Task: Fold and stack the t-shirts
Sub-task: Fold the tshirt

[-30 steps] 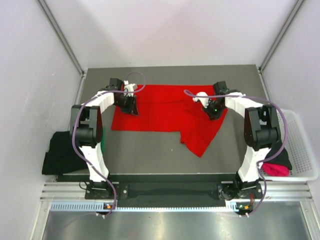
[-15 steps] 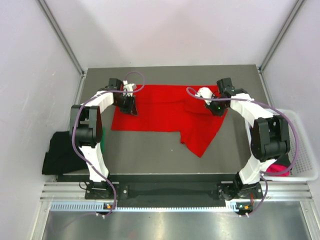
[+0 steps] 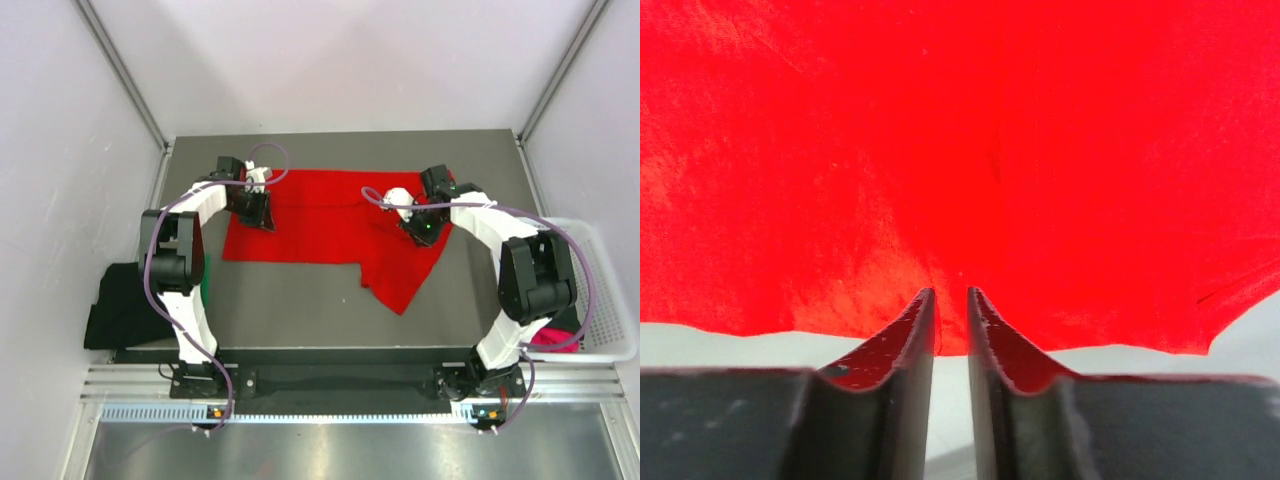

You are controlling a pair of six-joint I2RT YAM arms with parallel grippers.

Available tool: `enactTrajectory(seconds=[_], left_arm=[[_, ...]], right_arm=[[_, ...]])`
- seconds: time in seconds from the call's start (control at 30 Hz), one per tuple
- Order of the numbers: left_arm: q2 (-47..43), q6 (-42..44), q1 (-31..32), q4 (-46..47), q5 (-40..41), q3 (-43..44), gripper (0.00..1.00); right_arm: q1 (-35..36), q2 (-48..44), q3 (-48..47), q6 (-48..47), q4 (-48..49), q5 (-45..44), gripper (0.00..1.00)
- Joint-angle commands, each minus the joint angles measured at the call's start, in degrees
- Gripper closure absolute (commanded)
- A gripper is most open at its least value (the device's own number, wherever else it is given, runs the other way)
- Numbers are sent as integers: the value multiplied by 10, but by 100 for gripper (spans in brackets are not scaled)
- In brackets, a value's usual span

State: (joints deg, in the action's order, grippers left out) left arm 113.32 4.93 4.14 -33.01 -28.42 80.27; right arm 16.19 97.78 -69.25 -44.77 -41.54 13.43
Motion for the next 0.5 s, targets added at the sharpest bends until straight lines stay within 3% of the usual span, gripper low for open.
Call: enactTrajectory(seconds=[0.0, 0.1, 0.27, 0.43, 0.47], left_arm=[[-15, 13, -4, 8, -1, -2, 70], [-27, 18, -6, 4, -1, 0, 70], [-73, 70, -8, -46, -24, 16, 66], [-107, 147, -8, -108, 7, 10, 62], [-107, 147, -9, -121, 19, 11, 62]], right_arm=[[6, -20, -2, 12, 8, -9, 77], [1, -50, -11, 32, 27, -17, 71], [2, -108, -9, 14, -37, 86, 64], [53, -204, 107, -59, -57, 140, 59], [89, -210, 125, -65, -50, 136, 59]])
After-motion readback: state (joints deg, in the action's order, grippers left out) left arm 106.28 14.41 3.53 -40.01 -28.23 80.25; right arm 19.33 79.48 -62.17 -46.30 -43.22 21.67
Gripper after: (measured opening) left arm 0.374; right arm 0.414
